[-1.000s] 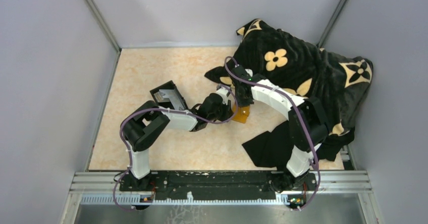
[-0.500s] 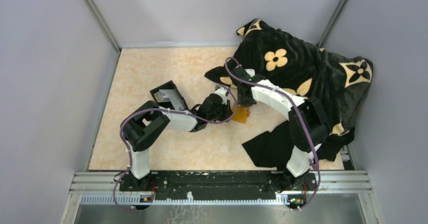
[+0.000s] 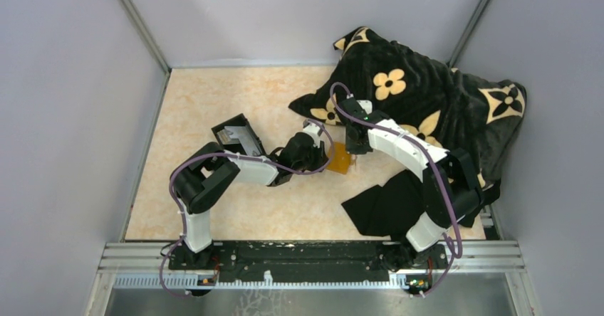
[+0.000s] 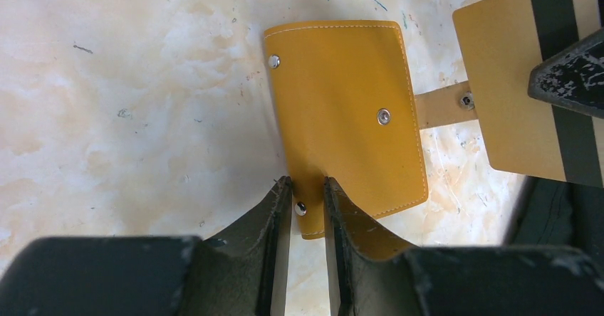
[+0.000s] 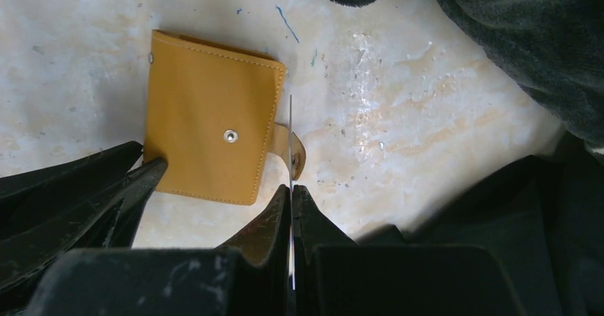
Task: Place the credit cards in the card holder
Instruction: Open the card holder at the center of the board.
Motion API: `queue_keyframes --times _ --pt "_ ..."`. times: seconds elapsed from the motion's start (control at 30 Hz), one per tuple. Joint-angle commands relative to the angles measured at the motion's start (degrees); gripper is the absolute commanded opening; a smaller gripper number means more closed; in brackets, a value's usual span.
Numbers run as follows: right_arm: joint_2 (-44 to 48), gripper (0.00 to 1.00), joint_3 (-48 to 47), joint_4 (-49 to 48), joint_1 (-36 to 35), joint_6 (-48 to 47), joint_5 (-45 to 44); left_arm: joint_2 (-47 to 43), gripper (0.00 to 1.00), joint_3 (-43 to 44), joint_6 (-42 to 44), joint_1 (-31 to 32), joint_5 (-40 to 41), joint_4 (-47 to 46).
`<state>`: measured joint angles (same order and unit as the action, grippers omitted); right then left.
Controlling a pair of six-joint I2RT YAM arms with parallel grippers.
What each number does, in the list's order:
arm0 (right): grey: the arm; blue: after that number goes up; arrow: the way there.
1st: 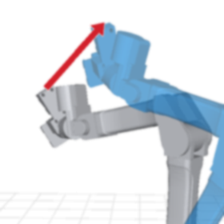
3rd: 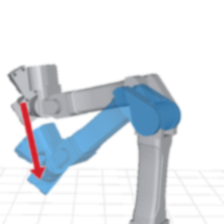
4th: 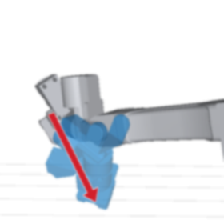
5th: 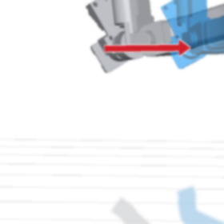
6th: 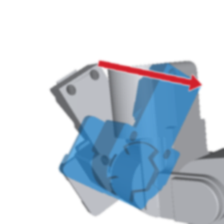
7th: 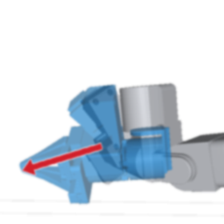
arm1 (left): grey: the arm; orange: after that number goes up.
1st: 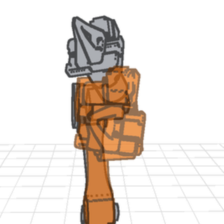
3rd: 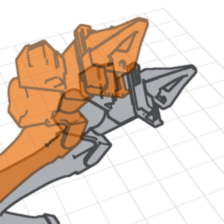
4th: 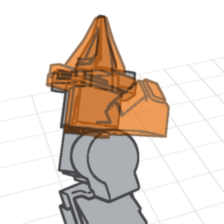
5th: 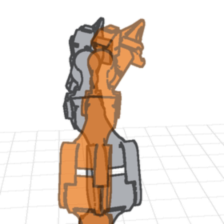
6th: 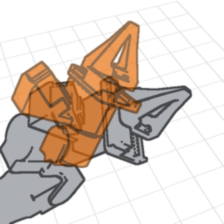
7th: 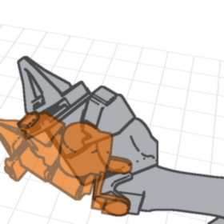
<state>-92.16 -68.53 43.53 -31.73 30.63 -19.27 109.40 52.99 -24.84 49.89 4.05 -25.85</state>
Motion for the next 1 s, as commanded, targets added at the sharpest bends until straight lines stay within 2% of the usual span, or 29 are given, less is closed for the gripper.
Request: queue_keyframes --times 0.0,0.23,0.97 --pt "3.1 0.00 3.0 -4.6 1.8 1.0 2.9 1.0 0.29 -1.5 -0.1 0.3 1.0 1.1" --pt "4.9 0.00 9.5 -12.2 4.7 3.1 10.6 0.9 0.29 -2.0 -0.1 0.1 1.2 1.2" --pt "11.5 0.00 24.8 -31.8 14.5 8.6 27.5 1.3 0.29 -2.1 -1.1 -0.6 0.6 3.1"
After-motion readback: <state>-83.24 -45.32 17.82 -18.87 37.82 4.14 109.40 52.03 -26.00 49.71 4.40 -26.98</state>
